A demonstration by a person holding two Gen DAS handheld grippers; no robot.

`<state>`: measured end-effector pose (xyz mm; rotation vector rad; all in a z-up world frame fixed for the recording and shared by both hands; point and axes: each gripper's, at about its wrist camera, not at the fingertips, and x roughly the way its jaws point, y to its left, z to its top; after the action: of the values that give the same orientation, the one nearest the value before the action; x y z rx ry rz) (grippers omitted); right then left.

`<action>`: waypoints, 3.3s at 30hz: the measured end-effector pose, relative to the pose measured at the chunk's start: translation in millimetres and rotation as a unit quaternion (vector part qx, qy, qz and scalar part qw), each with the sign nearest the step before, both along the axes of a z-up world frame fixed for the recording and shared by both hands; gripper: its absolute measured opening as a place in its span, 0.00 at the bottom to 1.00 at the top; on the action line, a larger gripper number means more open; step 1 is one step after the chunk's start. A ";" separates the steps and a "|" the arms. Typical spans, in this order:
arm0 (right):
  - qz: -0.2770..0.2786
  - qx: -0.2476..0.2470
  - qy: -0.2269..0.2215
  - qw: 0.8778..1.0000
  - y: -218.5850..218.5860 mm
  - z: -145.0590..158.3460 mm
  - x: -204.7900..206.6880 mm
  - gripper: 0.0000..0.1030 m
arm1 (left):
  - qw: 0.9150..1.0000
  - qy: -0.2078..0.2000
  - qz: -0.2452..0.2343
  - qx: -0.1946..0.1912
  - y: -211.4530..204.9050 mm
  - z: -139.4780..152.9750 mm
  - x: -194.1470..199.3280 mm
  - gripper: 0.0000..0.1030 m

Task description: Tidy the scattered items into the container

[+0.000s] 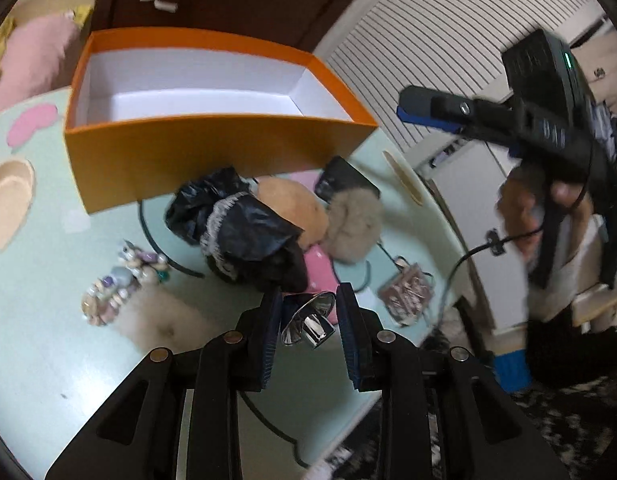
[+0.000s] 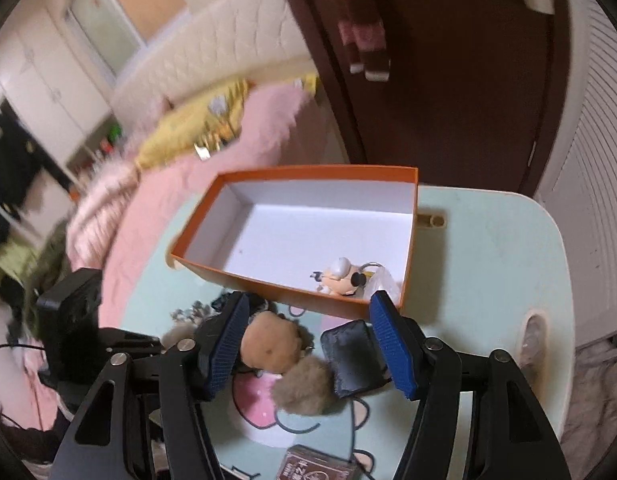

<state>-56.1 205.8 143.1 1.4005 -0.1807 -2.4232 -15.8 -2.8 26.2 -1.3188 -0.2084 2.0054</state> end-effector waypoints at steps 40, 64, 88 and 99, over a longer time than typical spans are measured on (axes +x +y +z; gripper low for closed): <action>0.086 0.210 -0.294 0.928 -52.5 -72.0 -123.1 0.44 | 0.973 0.111 0.111 0.171 -63.0 -5.9 20.8 0.67; 0.085 0.102 -0.129 0.983 -40.7 0.4 -98.1 0.42 | 0.969 0.111 0.121 0.183 -68.1 -7.3 21.6 0.67; 0.137 0.037 -0.116 0.983 -89.5 -77.6 20.0 0.44 | 0.957 0.111 0.179 0.199 -85.6 11.1 12.8 0.67; 0.070 -0.038 0.033 0.996 -45.0 -18.2 36.1 0.55 | 0.974 0.134 0.148 0.110 -59.0 51.6 -13.3 0.67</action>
<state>-20.0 160.8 125.0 1.2542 -0.1506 -2.3195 -29.1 -61.9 77.7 -0.9089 -0.5095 2.3075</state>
